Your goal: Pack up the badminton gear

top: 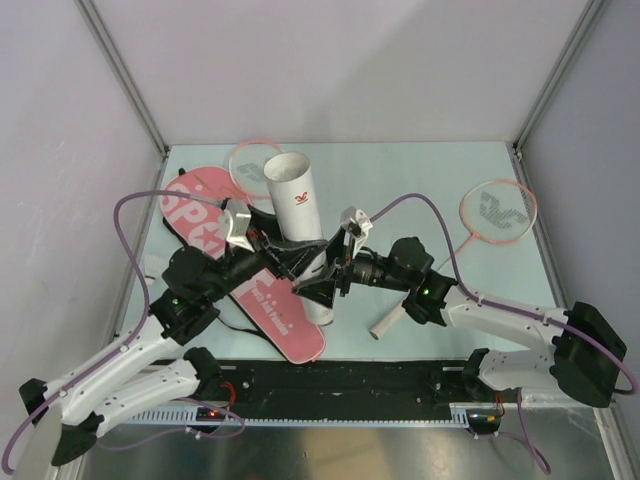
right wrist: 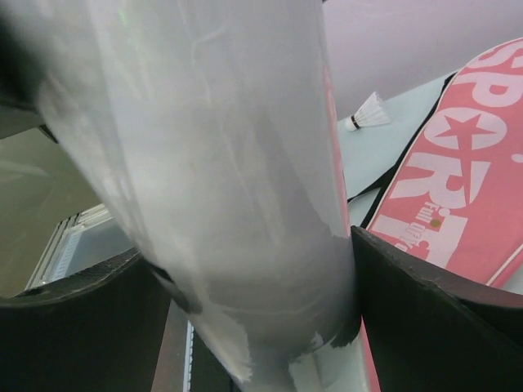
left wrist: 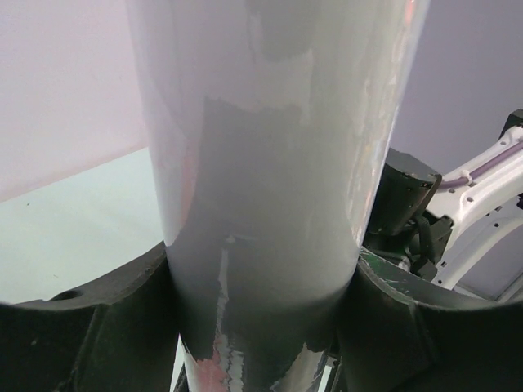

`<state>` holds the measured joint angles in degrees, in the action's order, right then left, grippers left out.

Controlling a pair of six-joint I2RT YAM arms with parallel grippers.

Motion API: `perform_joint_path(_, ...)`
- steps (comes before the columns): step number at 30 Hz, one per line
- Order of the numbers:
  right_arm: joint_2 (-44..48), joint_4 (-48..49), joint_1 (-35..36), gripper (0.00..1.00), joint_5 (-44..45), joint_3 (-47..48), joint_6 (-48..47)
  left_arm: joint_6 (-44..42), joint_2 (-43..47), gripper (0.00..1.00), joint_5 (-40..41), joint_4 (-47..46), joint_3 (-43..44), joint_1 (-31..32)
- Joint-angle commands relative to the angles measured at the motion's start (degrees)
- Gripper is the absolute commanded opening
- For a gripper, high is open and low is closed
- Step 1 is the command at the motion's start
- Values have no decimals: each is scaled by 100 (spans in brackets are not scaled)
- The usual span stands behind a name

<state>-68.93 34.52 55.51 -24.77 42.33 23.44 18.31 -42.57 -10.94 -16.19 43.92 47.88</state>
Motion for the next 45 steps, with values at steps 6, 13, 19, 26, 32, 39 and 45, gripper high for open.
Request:
perform_joint_path(6, -12, 768, 66, 64, -149, 71, -130, 96, 582, 65, 350, -790, -433, 18)
perform_joint_path(13, 222, 710, 37, 43, -80, -53, -132, -219, 1122, 98, 765, -731, -812, 12)
perform_joint_path(19, 585, 472, -175, 43, 87, -176, 69, -801, 1360, 100, 1343, 230, -538, 11)
perform_joint_path(26, 1412, -402, -835, 44, 541, -446, 57, -1486, 784, 100, 3403, 2941, 627, -65)
perform_joint_path(32, 2164, -1010, -1198, 44, 715, -667, -143, -1582, 17, 98, 3918, 4036, 1204, -1294)
perform_joint_path(39, 2720, -1700, -1221, 44, 773, -690, -499, -106, -602, 98, 4340, 4378, 1355, -3407)
perform_joint_path(45, 2975, -1977, -1220, 45, 764, -690, -624, 1698, -1324, 93, 4511, 4899, 1412, -4408)
